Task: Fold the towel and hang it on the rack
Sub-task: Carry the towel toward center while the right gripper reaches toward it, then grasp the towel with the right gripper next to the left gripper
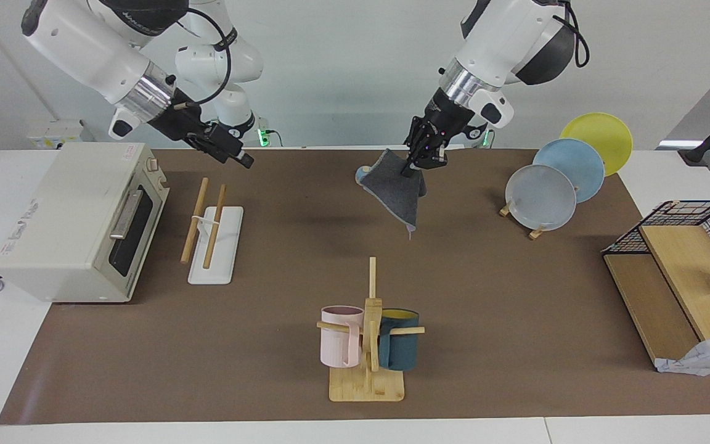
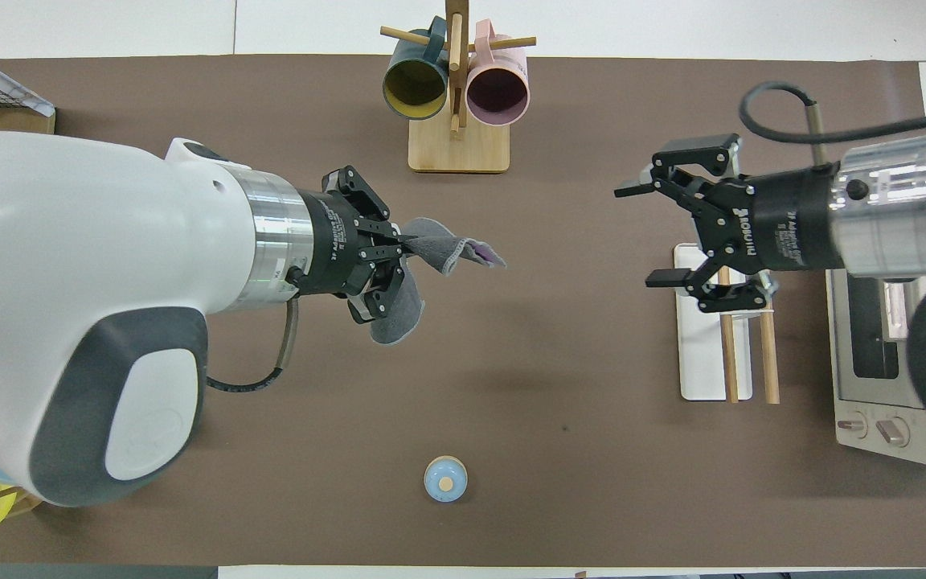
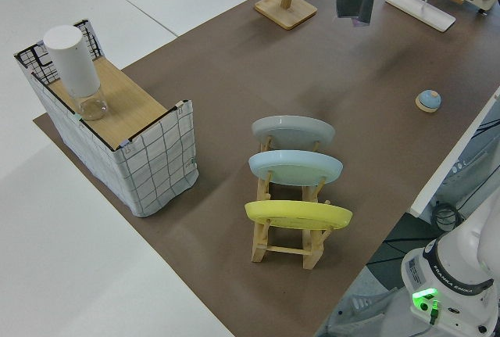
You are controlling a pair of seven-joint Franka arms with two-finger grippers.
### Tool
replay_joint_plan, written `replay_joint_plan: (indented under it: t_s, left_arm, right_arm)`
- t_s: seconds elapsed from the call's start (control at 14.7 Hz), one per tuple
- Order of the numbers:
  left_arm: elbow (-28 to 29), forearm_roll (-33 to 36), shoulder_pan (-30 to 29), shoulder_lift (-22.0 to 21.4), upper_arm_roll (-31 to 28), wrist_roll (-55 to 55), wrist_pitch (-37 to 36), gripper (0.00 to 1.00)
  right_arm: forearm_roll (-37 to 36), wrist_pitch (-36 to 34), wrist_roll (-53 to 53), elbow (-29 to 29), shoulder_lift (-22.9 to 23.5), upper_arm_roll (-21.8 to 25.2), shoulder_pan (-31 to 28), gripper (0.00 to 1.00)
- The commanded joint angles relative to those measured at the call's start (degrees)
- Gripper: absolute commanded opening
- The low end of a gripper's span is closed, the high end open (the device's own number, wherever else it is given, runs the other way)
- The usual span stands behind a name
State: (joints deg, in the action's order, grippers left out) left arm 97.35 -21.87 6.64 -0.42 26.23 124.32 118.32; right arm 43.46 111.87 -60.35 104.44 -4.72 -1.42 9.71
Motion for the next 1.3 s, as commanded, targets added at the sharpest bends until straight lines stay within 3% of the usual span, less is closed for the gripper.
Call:
replay_joint_plan:
  t_s: [0.0, 0.48, 1.09, 1.16, 1.23]
  left_arm:
    - [4.86, -1.16, 1.88, -3.18, -0.57, 4.17, 5.24, 0.00]
    - [6.71, -1.25, 2.94, -3.80, -0.57, 9.80, 8.77, 0.00]
    - [6.89, -1.25, 3.03, -3.89, -0.57, 12.09, 9.30, 0.00]
    - [6.89, -1.25, 2.94, -3.89, -0.57, 12.35, 9.30, 0.00]
    - [6.89, -1.25, 3.03, -3.89, -0.57, 12.70, 9.30, 0.00]
  right_arm:
    - [2.59, 5.20, -9.42, 3.22, -1.79, -0.08, 2.58, 1.00]
    - [6.28, 7.39, -9.97, 5.76, 0.24, -0.08, 4.61, 1.00]
    - [8.75, 18.82, -9.97, 5.42, 5.24, -0.08, 11.56, 1.00]
    - [8.75, 18.91, -9.53, 5.42, 5.25, -0.16, 11.99, 0.73]
    - [8.83, 18.91, -9.35, 5.42, 5.33, -0.17, 12.34, 0.37]
